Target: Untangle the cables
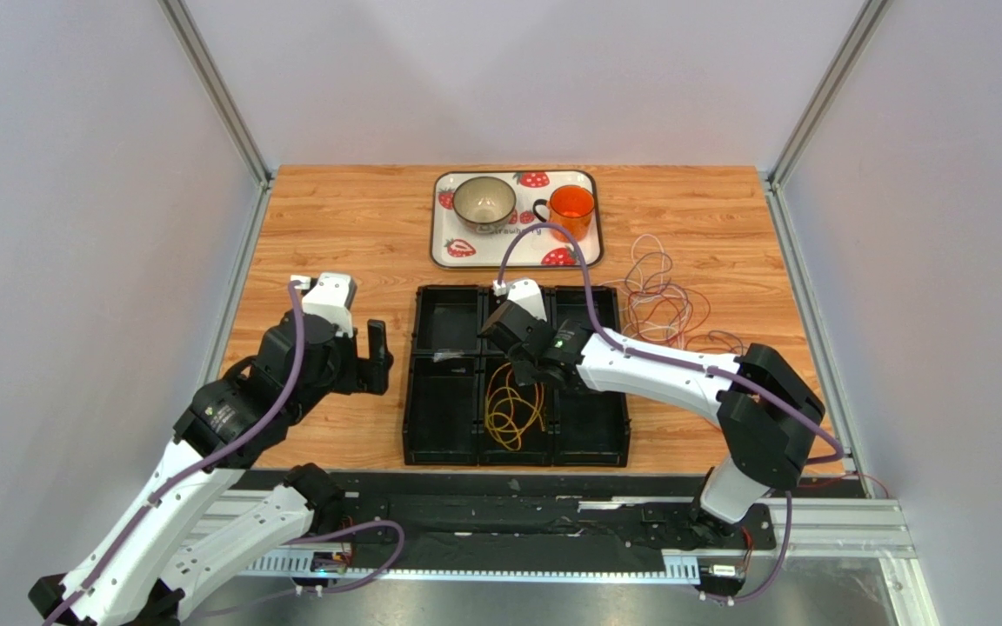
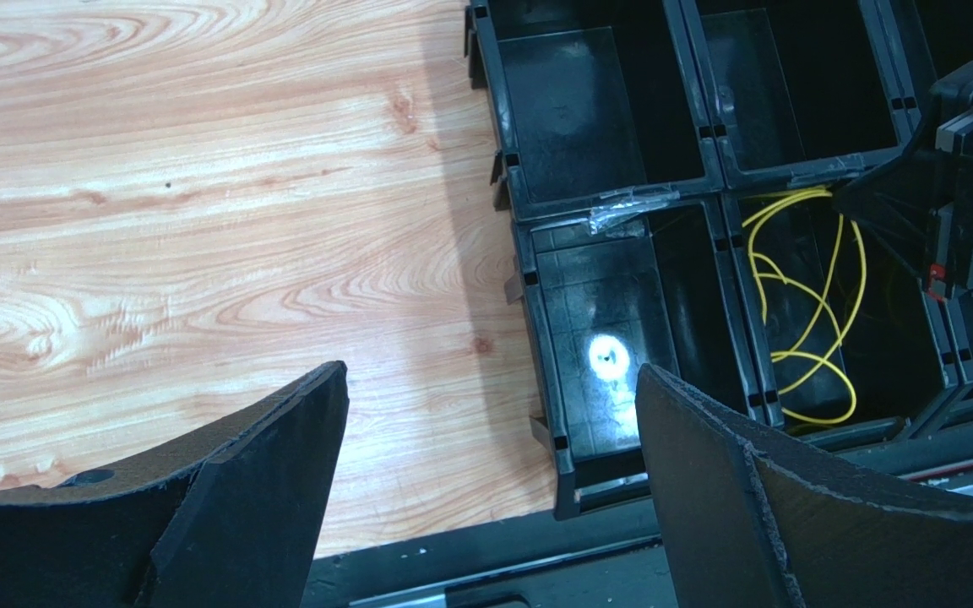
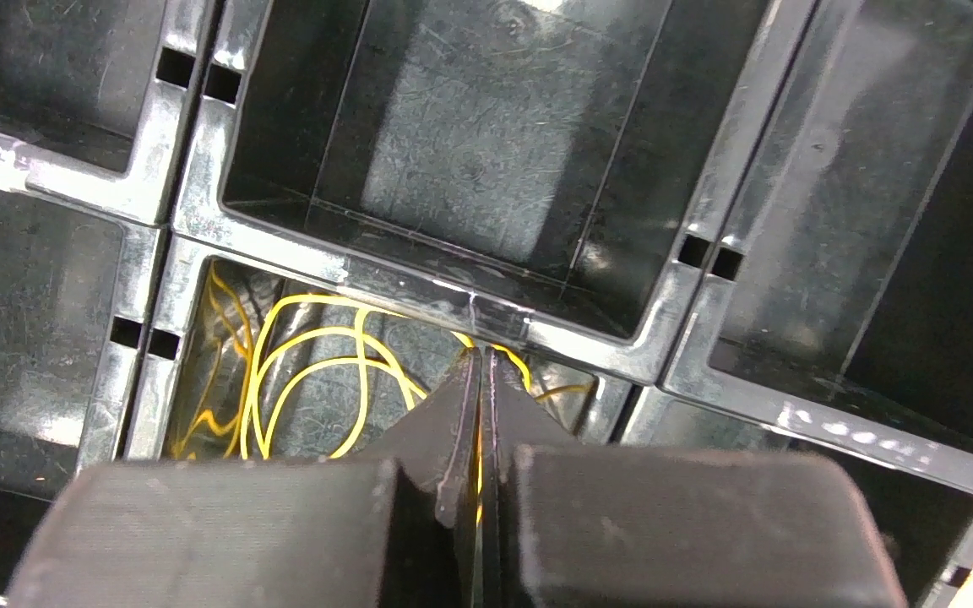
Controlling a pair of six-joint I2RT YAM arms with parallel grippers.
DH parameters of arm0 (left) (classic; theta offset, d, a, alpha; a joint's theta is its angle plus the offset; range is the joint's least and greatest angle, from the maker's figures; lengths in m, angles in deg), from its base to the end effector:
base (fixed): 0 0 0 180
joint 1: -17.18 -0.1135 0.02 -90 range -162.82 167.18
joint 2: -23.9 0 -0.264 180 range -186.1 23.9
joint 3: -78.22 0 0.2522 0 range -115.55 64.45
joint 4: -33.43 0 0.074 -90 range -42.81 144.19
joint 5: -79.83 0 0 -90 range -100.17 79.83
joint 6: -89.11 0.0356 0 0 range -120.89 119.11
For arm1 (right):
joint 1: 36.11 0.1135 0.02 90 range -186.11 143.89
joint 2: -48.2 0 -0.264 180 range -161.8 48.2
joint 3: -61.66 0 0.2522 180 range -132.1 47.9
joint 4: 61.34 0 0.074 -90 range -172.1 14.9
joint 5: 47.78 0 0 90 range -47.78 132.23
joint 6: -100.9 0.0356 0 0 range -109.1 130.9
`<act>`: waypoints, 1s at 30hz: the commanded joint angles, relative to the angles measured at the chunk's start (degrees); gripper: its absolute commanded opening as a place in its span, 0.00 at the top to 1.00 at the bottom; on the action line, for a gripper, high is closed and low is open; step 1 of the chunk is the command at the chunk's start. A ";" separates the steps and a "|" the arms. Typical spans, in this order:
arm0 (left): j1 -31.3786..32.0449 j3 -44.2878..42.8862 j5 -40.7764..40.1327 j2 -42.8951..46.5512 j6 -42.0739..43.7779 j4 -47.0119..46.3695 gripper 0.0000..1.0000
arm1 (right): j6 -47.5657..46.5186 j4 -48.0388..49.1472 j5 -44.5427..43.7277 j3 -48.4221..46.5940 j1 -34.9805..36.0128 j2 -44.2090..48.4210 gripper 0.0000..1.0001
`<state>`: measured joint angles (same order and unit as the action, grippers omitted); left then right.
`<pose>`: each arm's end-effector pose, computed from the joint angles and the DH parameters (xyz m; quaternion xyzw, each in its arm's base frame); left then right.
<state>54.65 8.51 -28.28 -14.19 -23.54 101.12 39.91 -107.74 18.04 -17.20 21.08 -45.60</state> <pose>0.0973 -0.0607 0.3451 0.0427 0.8820 -0.1029 0.4578 0.1923 0.2713 0.2185 -0.1804 0.9315 0.0172 0.3154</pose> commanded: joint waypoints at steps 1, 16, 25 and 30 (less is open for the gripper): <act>0.14 0.13 0.35 0.47 -0.28 -1.11 0.08 | -1.07 -1.45 -4.03 -3.63 -0.06 0.11 0.94; 0.14 0.13 0.35 0.56 -0.20 -1.20 0.08 | 0.43 -8.49 -3.84 -4.25 0.29 12.56 0.71; 0.14 0.22 2.02 -0.76 0.15 -1.64 0.08 | 1.13 -13.67 -12.02 2.24 -1.20 26.81 0.62; 0.14 -0.92 1.76 -3.48 -0.89 -0.59 0.09 | 1.57 -14.03 -8.87 6.82 -8.12 32.62 0.59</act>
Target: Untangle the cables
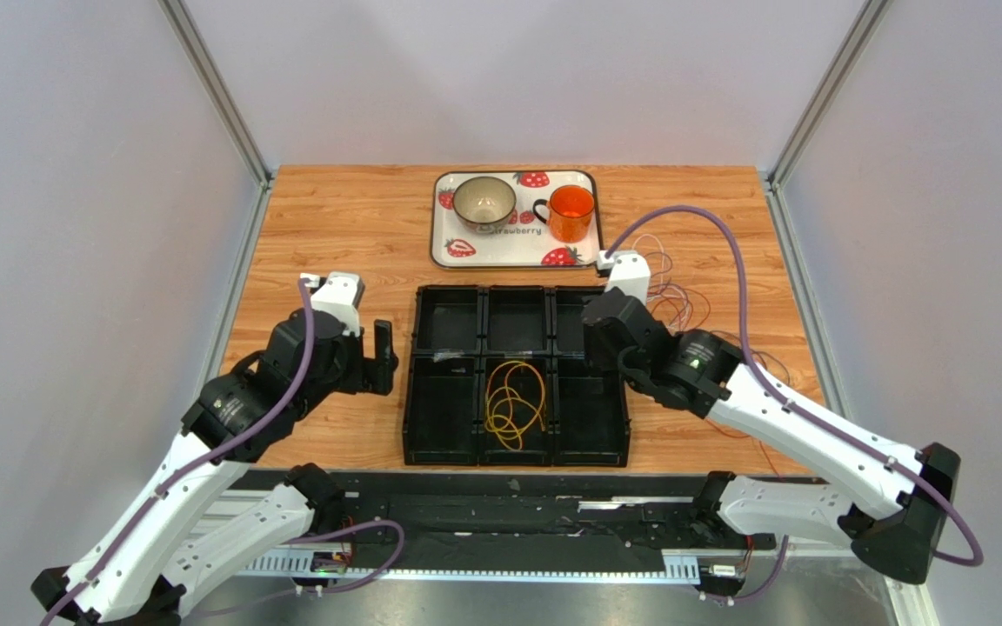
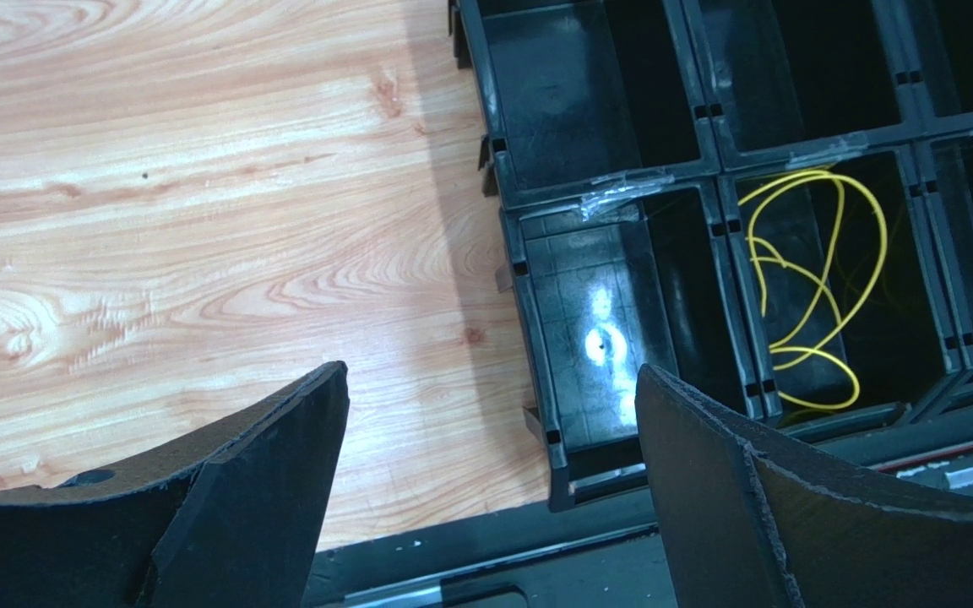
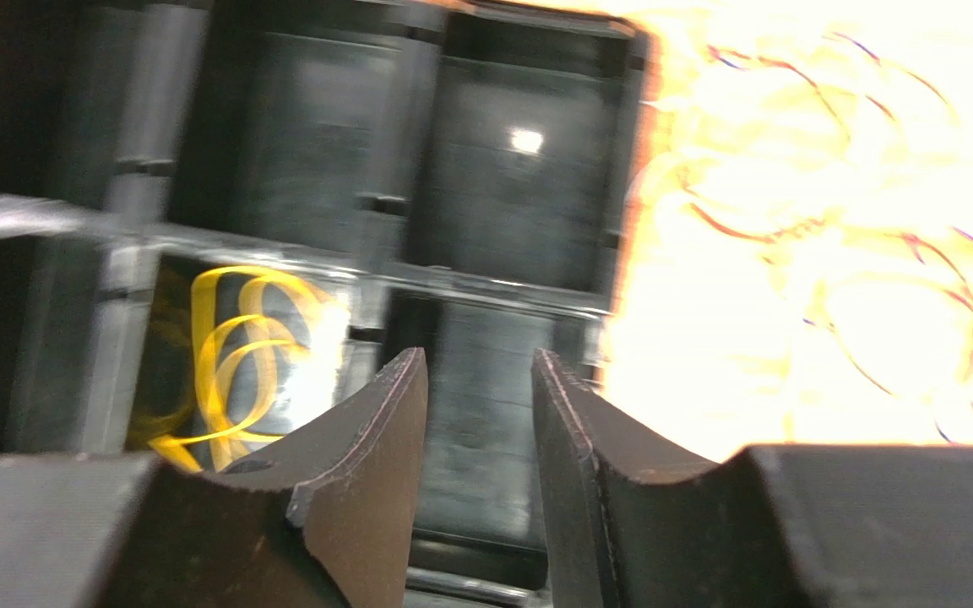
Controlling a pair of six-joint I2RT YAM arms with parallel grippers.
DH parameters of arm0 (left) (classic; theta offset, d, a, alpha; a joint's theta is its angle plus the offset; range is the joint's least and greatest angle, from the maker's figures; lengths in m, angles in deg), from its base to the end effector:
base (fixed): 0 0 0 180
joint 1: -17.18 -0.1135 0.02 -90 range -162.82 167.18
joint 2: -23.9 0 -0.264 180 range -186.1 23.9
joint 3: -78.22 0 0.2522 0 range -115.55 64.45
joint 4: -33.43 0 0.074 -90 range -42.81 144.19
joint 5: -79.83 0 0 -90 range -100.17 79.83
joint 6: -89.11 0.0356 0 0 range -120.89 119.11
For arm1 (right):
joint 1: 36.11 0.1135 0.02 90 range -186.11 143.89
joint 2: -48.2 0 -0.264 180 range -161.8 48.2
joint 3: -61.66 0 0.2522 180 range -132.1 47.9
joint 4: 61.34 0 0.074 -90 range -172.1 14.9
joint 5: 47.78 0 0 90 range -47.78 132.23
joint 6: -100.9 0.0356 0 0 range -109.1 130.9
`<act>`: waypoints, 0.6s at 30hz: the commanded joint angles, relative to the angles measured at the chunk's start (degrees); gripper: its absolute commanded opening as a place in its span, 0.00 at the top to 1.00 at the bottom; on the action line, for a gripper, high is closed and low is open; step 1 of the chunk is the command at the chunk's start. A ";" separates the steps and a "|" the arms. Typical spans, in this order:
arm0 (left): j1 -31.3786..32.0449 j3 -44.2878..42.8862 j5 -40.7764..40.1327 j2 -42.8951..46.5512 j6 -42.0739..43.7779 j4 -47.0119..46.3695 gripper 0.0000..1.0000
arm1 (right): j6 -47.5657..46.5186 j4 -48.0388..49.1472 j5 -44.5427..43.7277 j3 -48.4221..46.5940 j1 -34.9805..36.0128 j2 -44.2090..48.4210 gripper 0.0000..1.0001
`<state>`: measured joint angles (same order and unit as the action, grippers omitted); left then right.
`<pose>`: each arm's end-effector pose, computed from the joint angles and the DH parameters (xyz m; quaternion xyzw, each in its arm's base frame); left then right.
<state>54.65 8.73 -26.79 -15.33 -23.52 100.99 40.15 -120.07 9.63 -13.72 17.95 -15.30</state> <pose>0.1009 -0.0645 0.3420 0.0509 0.8876 -0.1078 0.4450 0.1447 0.1670 0.3258 -0.0910 0.8939 0.0396 0.4371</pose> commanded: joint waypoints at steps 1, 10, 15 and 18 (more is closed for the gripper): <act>0.23 -1.40 0.01 -3.74 -1.18 -0.19 0.09 | 1.50 -1.70 1.81 3.70 -6.50 2.77 0.59; 3.12 -4.48 7.39 -12.54 -6.63 -8.97 0.11 | 3.18 1.28 11.85 8.27 -25.49 3.04 0.58; 8.66 -8.87 6.51 -18.07 -6.29 -8.54 0.12 | 1.69 4.45 17.90 8.02 -34.01 -2.48 0.61; 9.63 -11.42 7.13 -17.74 -3.13 -2.67 0.13 | 0.46 6.29 20.20 7.05 -37.71 -4.86 0.63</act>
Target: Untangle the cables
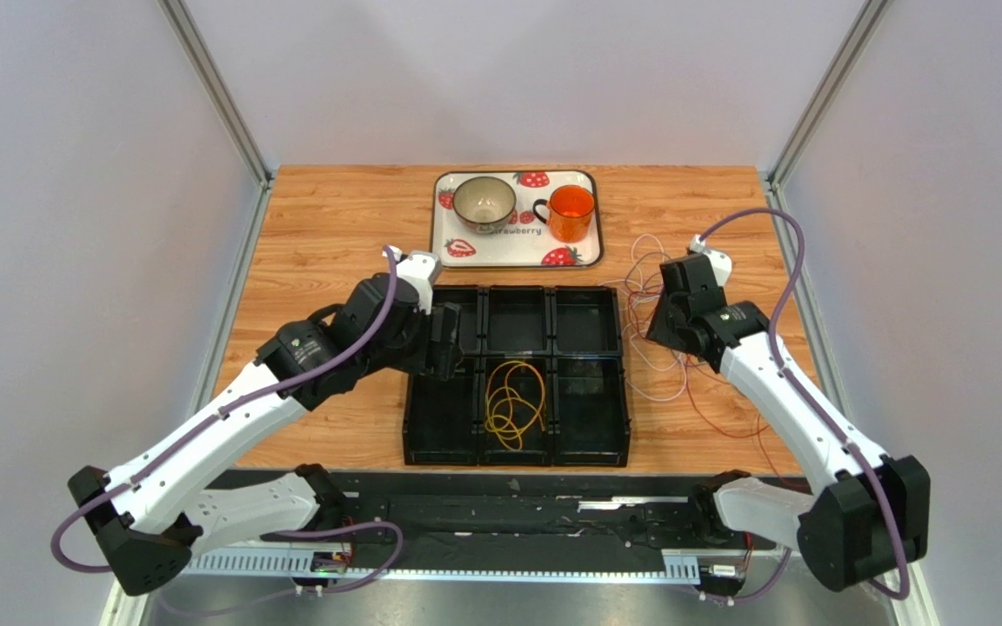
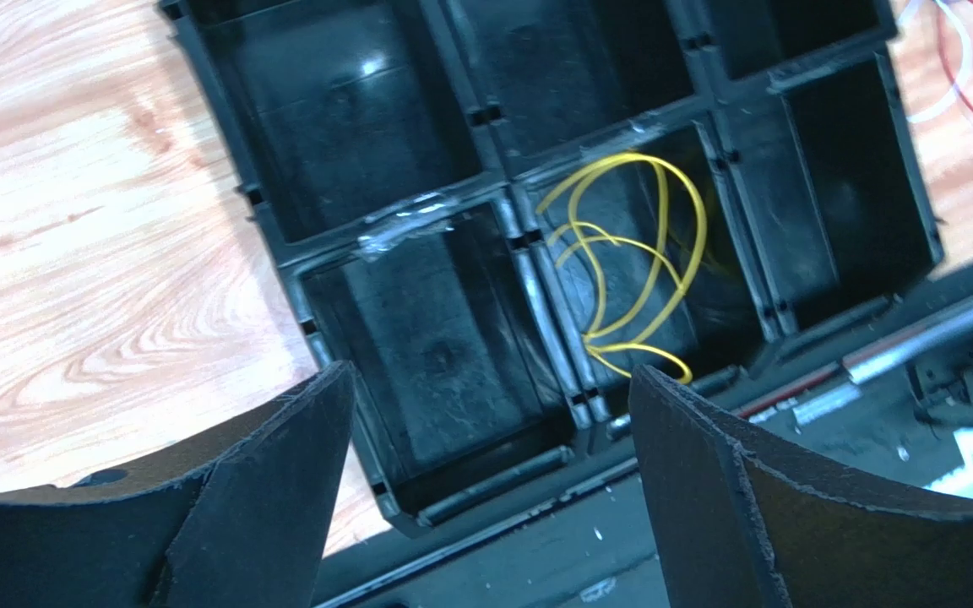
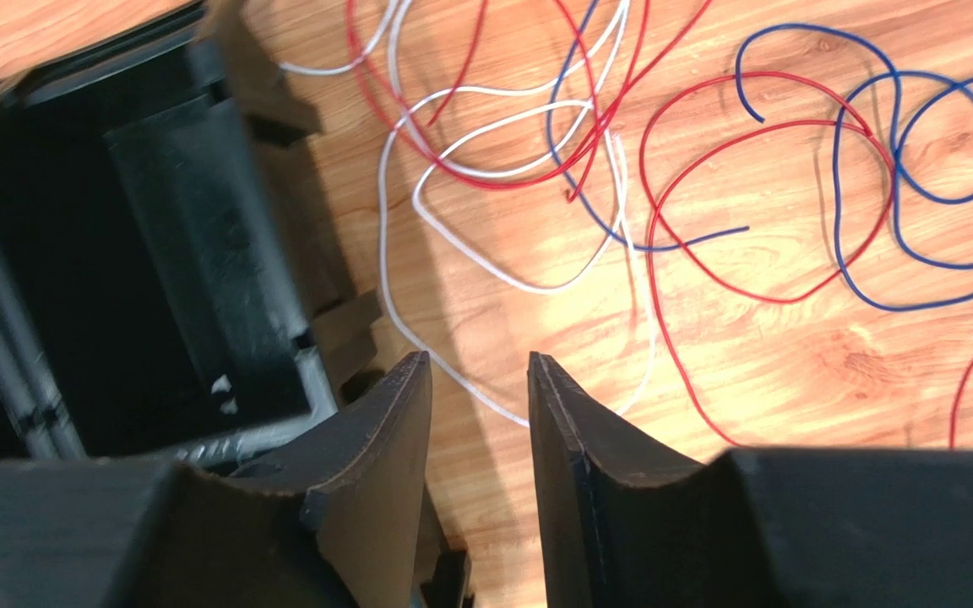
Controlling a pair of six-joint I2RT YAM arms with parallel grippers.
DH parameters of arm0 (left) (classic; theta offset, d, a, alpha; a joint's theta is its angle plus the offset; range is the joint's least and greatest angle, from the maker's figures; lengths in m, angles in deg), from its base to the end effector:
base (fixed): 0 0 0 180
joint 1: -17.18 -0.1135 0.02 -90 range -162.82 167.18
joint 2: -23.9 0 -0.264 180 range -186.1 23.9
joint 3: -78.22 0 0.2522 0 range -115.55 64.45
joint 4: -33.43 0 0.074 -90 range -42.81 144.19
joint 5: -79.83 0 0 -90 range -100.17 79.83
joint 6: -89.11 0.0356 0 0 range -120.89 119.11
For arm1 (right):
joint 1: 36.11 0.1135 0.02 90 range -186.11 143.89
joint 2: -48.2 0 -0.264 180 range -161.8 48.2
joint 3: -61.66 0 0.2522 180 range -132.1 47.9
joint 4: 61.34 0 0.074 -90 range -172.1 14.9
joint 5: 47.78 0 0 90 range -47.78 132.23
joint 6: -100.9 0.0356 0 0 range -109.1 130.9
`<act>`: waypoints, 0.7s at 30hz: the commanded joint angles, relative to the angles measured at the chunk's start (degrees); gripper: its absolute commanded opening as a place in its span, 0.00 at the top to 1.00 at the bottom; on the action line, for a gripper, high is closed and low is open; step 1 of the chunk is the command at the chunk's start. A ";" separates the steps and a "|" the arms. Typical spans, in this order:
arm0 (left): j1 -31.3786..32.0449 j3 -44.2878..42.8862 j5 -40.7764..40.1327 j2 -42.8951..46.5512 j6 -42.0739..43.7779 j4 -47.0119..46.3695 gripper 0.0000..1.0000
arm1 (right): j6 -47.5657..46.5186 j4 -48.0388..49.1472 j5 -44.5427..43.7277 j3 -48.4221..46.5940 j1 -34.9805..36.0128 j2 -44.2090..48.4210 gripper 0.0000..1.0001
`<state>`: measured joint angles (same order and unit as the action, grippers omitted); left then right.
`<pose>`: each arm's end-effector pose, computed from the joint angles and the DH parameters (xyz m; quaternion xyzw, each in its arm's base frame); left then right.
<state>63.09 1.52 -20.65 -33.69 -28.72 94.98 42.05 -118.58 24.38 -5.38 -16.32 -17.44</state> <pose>0.1419 -0.1372 0.3454 0.1068 0.9057 -0.1741 0.3714 0.2143 0.0655 0.2709 0.1388 0.9352 -0.0090 0.3257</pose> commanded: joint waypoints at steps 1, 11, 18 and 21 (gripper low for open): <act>1.29 -4.56 -0.58 1.24 3.74 7.54 0.13 | -1.80 5.60 5.54 -1.65 -4.75 -3.95 0.63; 1.37 2.89 -7.97 21.43 4.98 9.44 0.12 | -4.53 9.20 4.22 -7.89 -10.03 -16.16 0.64; 1.37 8.62 -10.70 27.52 5.25 4.33 0.09 | -5.58 8.59 3.96 -12.20 -11.53 -22.24 0.61; 1.37 8.01 -9.83 25.77 5.60 4.15 0.09 | -5.49 8.24 3.26 -12.82 -12.41 -22.51 0.54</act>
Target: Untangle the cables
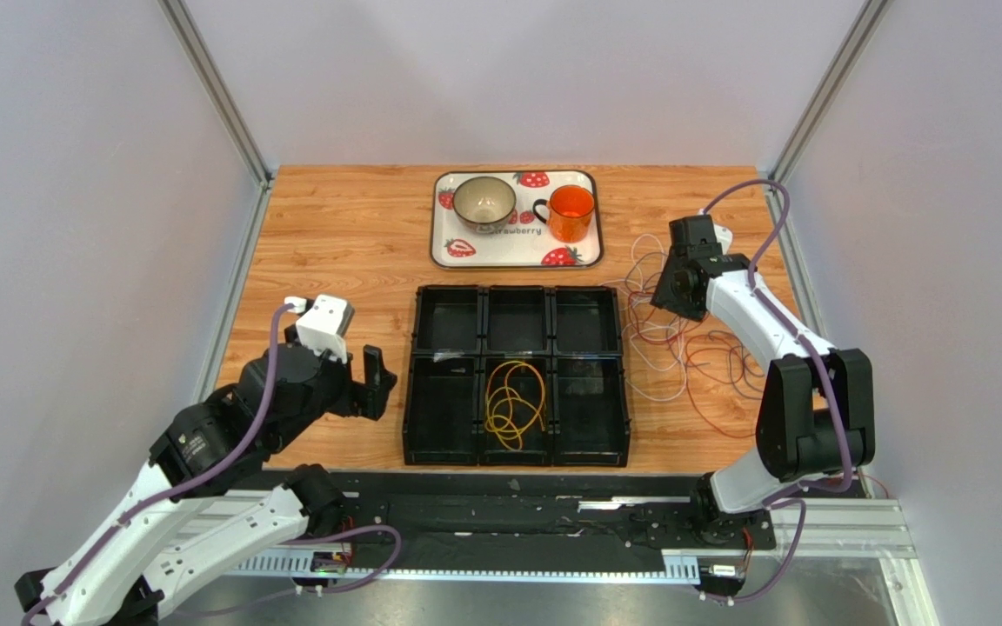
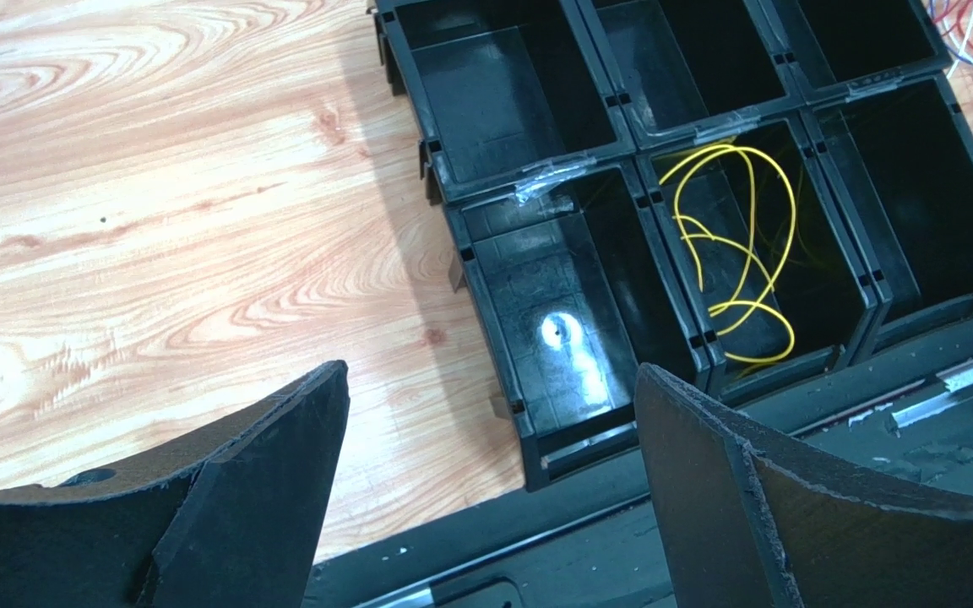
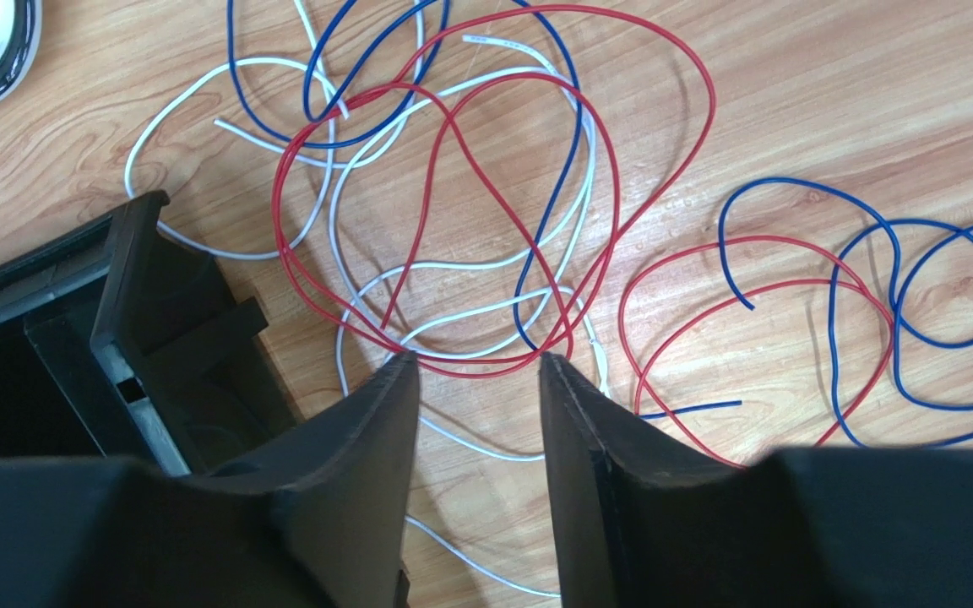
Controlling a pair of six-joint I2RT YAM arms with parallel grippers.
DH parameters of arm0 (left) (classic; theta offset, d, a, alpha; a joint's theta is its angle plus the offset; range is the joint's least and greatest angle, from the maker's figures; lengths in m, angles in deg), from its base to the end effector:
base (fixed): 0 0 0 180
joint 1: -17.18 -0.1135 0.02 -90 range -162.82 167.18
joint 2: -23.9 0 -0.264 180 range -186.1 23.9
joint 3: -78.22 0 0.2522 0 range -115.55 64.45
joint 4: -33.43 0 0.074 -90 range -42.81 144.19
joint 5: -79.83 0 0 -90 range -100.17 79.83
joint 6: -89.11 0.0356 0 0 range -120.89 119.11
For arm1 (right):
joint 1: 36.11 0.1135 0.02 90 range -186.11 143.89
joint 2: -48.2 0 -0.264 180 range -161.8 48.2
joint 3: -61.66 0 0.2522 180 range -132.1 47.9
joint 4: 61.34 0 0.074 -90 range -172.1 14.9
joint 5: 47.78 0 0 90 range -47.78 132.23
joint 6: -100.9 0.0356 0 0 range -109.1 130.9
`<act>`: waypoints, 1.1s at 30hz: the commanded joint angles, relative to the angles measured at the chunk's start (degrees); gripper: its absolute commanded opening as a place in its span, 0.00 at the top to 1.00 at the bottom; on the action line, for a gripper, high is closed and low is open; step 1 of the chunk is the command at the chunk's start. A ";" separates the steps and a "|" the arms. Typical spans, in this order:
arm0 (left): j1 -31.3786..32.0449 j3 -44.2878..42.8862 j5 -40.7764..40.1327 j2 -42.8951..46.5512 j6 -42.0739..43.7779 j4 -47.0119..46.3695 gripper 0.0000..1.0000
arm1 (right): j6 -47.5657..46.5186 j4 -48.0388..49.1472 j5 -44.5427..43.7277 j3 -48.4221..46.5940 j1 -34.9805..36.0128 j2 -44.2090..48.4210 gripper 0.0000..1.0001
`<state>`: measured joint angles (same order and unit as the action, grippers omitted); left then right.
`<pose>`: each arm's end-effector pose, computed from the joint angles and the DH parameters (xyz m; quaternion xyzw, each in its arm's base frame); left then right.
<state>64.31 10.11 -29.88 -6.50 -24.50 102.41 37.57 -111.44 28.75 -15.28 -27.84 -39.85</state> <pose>0.0658 -0.0532 0.3455 0.0928 0.8577 -0.1580 0.4803 0.3088 0.0365 0.2336 0.1826 0.9449 -0.0342 0.2696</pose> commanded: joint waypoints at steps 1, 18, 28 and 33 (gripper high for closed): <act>0.15 -1.19 -0.08 -2.64 1.12 -3.10 0.09 | -0.66 0.75 -1.20 -3.09 -1.24 0.07 0.52; 15.16 -29.47 12.85 -55.19 4.18 -20.33 0.16 | 10.59 -4.18 4.07 7.10 -14.77 21.68 0.40; 19.93 -46.81 18.47 -80.33 7.71 -22.08 0.17 | 15.86 -5.67 15.93 10.79 -31.56 32.67 0.34; 20.80 -50.75 20.93 -86.58 8.49 -25.86 0.17 | 15.69 -6.82 18.92 10.97 -34.63 33.56 0.31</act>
<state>84.25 -34.94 -11.97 -90.03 -18.23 81.23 51.91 -117.84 42.24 -4.52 -60.47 -7.37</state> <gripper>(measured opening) 0.832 0.678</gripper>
